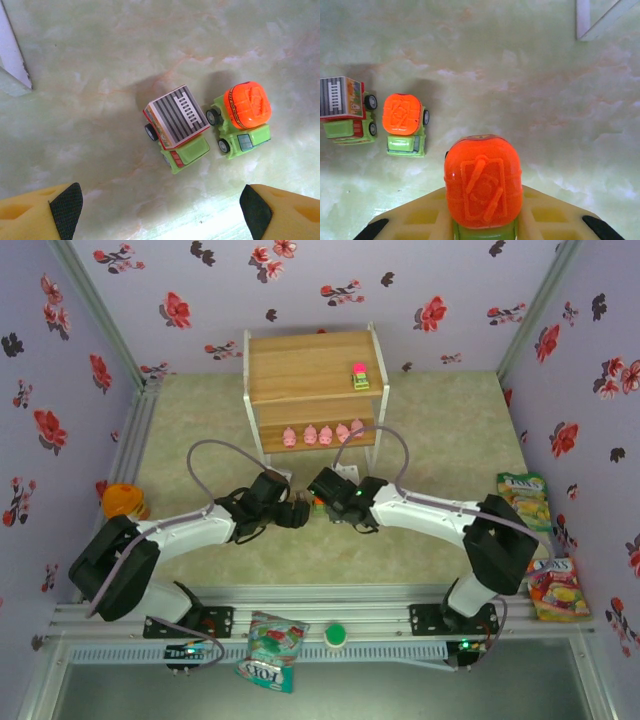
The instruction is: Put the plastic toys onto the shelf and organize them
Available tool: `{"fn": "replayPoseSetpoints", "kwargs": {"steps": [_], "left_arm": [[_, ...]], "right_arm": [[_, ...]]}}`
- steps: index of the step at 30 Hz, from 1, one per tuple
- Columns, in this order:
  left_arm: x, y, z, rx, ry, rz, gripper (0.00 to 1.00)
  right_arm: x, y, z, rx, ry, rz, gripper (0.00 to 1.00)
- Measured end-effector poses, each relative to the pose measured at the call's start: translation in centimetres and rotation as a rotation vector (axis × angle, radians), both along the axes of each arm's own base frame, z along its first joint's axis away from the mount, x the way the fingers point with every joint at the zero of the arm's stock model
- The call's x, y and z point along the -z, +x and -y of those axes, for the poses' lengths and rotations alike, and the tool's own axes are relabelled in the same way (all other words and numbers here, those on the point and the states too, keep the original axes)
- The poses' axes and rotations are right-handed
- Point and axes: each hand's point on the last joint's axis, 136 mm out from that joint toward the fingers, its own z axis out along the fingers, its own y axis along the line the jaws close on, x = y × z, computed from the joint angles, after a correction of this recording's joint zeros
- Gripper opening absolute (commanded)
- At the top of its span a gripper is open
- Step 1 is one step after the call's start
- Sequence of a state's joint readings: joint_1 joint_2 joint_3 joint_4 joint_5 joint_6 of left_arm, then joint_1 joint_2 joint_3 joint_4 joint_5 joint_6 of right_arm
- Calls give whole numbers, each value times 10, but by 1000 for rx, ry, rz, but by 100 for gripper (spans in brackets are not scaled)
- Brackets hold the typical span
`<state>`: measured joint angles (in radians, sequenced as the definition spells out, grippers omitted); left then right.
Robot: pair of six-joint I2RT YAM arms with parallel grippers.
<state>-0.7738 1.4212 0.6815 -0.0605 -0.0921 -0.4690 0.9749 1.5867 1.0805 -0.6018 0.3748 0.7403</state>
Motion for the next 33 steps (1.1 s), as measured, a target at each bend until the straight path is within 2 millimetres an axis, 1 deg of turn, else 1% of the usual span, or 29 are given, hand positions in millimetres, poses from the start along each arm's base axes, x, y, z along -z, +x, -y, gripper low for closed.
{"fn": "replayPoseSetpoints", "kwargs": {"steps": [8,11,15,17,26,33], "left_arm": [[1,-1,2,7,-7,-1,87],[1,-3,3,14,-9,0,87],[0,-5,7,29,-12,7,87],[-1,-6,9,36,-15,11,87],[-15,-12,21,85,-43,56,87],[-18,-21,30,134,-37,73,87]], "right_arm": [[-30,-3,6,0,14,44,28],[-47,-2,6,1,31,72,28],[-76,2,6,0,62,123,28],[-87,4,6,0,69,144,28],[-116,8,6,-13,71,191,28],[-160,15,1,-22,126,269,28]]}}
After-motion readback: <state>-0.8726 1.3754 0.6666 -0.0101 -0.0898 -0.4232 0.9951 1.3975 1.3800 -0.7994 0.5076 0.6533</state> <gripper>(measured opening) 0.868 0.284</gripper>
